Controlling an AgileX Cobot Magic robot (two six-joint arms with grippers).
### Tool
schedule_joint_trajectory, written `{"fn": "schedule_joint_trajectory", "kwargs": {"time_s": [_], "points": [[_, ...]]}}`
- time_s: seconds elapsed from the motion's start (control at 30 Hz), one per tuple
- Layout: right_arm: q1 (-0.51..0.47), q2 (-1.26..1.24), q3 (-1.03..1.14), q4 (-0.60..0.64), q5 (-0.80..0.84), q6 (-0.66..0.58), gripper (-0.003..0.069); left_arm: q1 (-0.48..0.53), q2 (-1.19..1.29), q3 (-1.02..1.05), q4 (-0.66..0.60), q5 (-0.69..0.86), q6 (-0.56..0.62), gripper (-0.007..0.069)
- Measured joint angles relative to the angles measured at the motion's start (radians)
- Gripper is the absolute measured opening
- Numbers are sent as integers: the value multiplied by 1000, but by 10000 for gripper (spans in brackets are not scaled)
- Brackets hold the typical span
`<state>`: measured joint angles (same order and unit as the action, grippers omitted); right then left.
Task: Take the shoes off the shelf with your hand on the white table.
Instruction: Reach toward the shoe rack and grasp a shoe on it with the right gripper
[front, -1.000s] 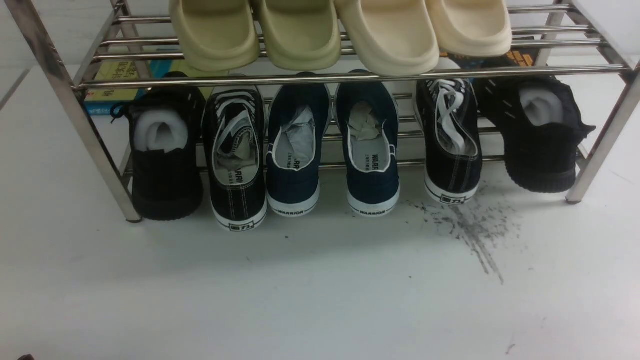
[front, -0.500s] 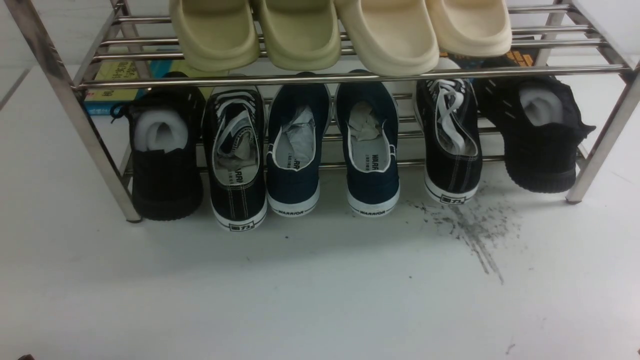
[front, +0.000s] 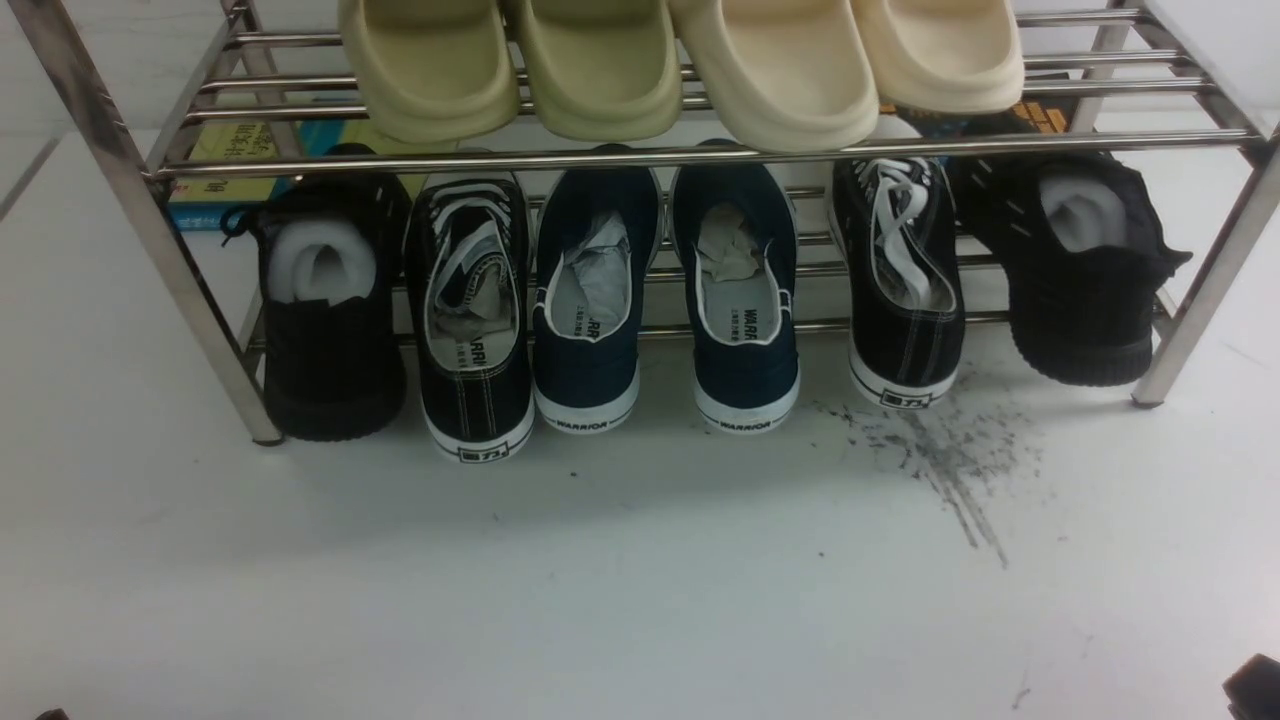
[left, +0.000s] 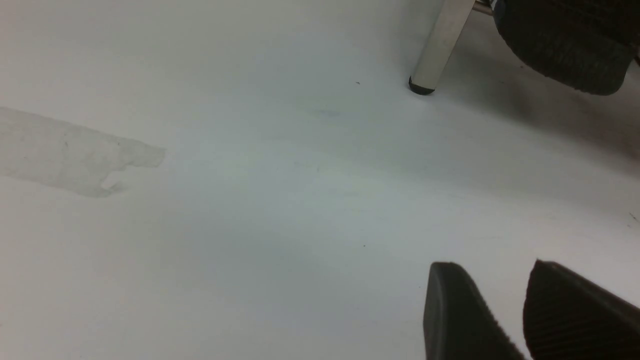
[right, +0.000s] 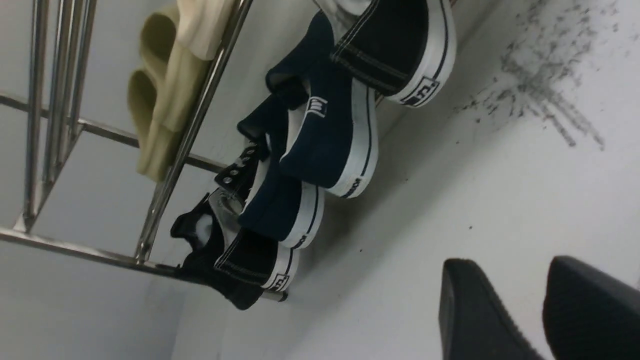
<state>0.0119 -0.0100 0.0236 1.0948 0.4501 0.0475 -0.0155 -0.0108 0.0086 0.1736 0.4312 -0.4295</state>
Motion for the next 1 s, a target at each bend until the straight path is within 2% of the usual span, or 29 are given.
{"fn": "schedule_joint_trajectory", "kwargs": {"time_s": [0.17,0.23,0.27,0.37,0.43,0.57,0.6,0.63,0.73,0.8,0.93,1.0], "points": [[0,0,-19,46,-23,-149,209,0,0,0,0,0,0,239],[0,4,-65,42,-39,-212,167,0,0,0,0,0,0,239],[0,29,-127,17,-46,-273,114,0,0,0,0,0,0,239],[0,120,-246,-83,-30,-356,21,0,0,0,0,0,0,239],[0,223,-343,-193,27,-381,-4,0,0,0,0,0,0,239],[0,484,-521,-448,211,-343,0,0,0,0,0,0,0,239],[0,484,-521,-448,223,-343,0,0,0,0,0,0,0,239],[0,632,-592,-578,318,-283,0,0,0,0,0,0,0,239],[0,812,-668,-702,437,-206,1,0,0,0,0,0,0,239],[0,935,-725,-738,506,-180,1,0,0,0,0,0,0,239],[40,1107,-836,-695,615,-206,2,0,0,0,0,0,0,239],[144,1194,-924,-658,673,-213,2,0,0,0,0,0,0,239]]}}
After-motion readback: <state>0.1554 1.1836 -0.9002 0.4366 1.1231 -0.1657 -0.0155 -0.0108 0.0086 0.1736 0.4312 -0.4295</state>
